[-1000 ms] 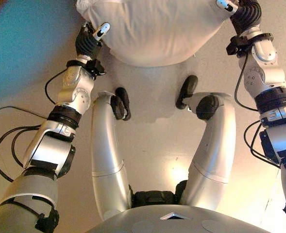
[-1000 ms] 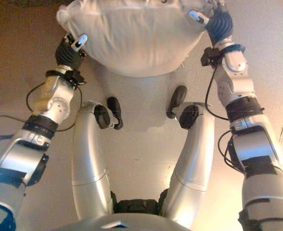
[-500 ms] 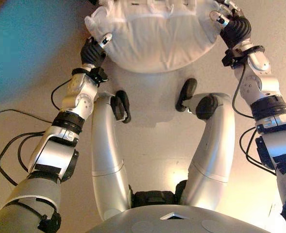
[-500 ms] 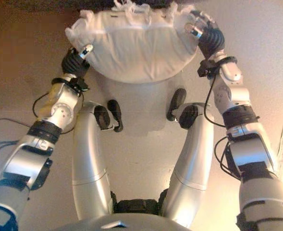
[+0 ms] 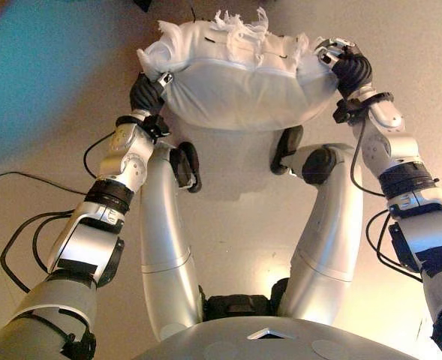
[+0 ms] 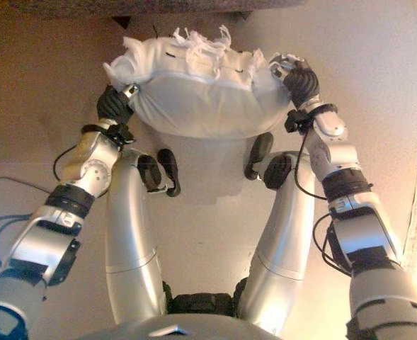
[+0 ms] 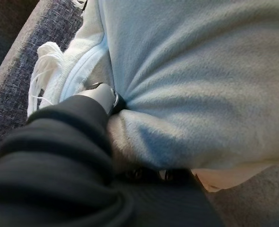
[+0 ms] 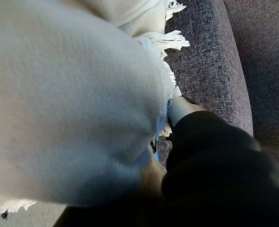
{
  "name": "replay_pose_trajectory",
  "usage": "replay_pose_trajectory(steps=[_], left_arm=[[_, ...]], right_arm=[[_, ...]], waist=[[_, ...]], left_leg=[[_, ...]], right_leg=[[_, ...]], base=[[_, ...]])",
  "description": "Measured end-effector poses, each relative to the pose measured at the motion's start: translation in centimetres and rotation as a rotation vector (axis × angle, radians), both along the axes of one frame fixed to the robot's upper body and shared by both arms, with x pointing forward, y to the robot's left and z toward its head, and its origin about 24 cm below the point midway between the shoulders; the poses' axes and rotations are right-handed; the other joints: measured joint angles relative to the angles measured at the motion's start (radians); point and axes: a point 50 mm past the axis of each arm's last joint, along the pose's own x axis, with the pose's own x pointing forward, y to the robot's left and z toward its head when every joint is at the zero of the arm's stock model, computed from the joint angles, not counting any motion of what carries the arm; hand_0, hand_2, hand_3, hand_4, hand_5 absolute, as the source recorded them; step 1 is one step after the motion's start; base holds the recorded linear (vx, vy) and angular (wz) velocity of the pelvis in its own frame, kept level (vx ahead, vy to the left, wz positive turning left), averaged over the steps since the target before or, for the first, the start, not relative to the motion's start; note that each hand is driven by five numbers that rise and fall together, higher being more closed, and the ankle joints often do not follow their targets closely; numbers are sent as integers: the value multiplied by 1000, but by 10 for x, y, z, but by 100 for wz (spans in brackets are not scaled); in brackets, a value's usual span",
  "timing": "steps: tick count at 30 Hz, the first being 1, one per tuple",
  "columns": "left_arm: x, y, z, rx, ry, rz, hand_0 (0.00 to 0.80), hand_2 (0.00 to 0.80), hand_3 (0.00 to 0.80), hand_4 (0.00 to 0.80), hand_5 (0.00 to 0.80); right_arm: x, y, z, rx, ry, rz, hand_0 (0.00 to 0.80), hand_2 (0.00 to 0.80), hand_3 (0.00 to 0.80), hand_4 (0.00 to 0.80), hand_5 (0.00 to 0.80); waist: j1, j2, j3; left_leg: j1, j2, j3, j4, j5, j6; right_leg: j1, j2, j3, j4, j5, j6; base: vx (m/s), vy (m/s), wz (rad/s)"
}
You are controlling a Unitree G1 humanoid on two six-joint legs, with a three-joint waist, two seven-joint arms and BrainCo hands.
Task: Pick up the cushion and take it to the sofa
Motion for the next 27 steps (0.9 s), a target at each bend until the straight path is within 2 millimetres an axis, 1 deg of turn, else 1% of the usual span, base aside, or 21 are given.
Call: replay_pose_trajectory(steps=[3,6,8,10,12,14,15,16,17,18,19,20,21,22,23,25,26,27], left_arm=[[-1,-2,-2,17,-8,1,800,800,800,800,800],[-6,1,-9,-7,-14,16,800,800,800,800,800],[-10,3,-13,-8,-25,26,800,800,800,800,800],[-17,9,-23,-10,-29,47,800,800,800,800,800],[-24,11,-37,-23,-2,60,800,800,800,800,800],[-32,11,-51,-39,26,63,800,800,800,800,800],[-38,12,-56,-50,26,67,800,800,800,800,800],[-41,12,-61,-56,27,65,800,800,800,800,800],[-43,11,-64,-65,29,65,800,800,800,800,800],[-44,10,-64,-73,20,67,800,800,800,800,800],[-44,10,-63,-75,9,67,800,800,800,800,800],[-45,12,-64,-71,5,67,800,800,800,800,800],[-45,12,-63,-69,3,64,800,800,800,800,800],[-46,10,-65,-77,-5,54,800,800,800,800,800],[-49,10,-67,-82,-7,55,800,800,800,800,800],[-61,13,-79,-105,7,61,800,800,800,800,800],[-67,12,-84,-112,12,53,800,800,800,800,800],[-71,10,-86,-115,7,38,800,800,800,800,800]], right_arm=[[-3,0,-8,2,-1,-16,800,800,800,800,800],[-9,3,-18,22,-7,-7,800,800,800,800,800],[-14,5,-26,35,-13,2,800,800,800,800,800],[-19,11,-39,76,-1,12,800,800,800,800,800],[-26,15,-54,101,23,17,800,800,800,800,800],[-34,15,-68,115,50,18,800,800,800,800,800],[-38,16,-74,124,56,21,800,800,800,800,800],[-41,15,-80,141,62,13,800,800,800,800,800],[-44,15,-85,162,69,5,800,800,800,800,800],[-45,16,-86,169,61,6,800,800,800,800,800],[-45,18,-86,180,54,7,800,800,800,800,800],[-47,19,-89,200,55,2,800,800,800,800,800],[-50,18,-94,216,55,-8,800,800,800,800,800],[-54,17,-97,229,44,-17,800,800,800,800,800],[-57,17,-98,238,34,-19,800,800,800,800,800],[-64,19,-101,252,11,-17,800,800,800,800,800],[-74,19,-105,241,0,-9,800,800,800,800,800],[-84,18,-108,238,-10,-4,800,800,800,800,800]], waist=[[-1,0,0],[-4,-1,0],[-12,-2,1],[-25,-10,6],[-26,-12,6],[-24,-12,6],[-25,-12,5],[-26,-12,5],[-26,-12,5],[-27,-12,5],[-23,-11,4],[-24,-12,4],[-27,-14,3],[-24,-25,1],[-23,-25,1],[-16,-25,-1],[-9,-25,-3],[-5,-26,-4]], left_leg=[[-5,4,0,2,3,6],[-7,5,2,2,4,7],[-8,8,0,1,4,9],[14,7,-1,-7,4,10],[62,12,4,-37,3,9],[127,22,17,-82,5,13],[162,31,23,-112,8,17],[199,37,31,-146,12,23],[235,37,39,-199,15,25],[268,36,47,-270,30,38],[300,50,58,-345,57,62],[346,64,74,-416,99,51],[399,63,86,-494,133,23],[466,51,100,-607,171,-11],[527,31,100,-702,201,-21],[689,9,101,-898,258,-26],[765,1,101,-962,277,-29],[829,-6,101,-1008,286,-40]], right_leg=[[1,1,0,-3,0,8],[3,4,0,-10,2,17],[7,15,0,-17,4,20],[32,22,-1,-28,7,26],[81,36,-1,-63,13,35],[145,45,-8,-115,21,48],[180,52,-14,-147,21,60],[217,51,-23,-183,23,63],[259,51,-35,-242,33,82],[296,55,-53,-316,40,106],[331,64,-64,-348,21,140],[392,66,-56,-313,-17,147],[481,62,-61,-348,-49,94],[535,69,-72,-441,-32,87],[588,72,-88,-524,-27,95],[732,87,-123,-688,-6,124],[800,85,-140,-738,0,132],[858,85,-149,-770,6,130]], base=[[0,0,0],[-2,13,-4],[3,-1,-2],[0,0,0],[28,-8,-9],[0,-12,-19],[-51,-8,-22],[-95,-6,-14],[-114,-17,-9],[-86,-34,-14],[-30,-57,-2],[5,-63,30],[33,-60,45],[62,-68,33],[88,-65,-4],[140,-82,-35],[164,-92,-31],[129,-72,-9]])
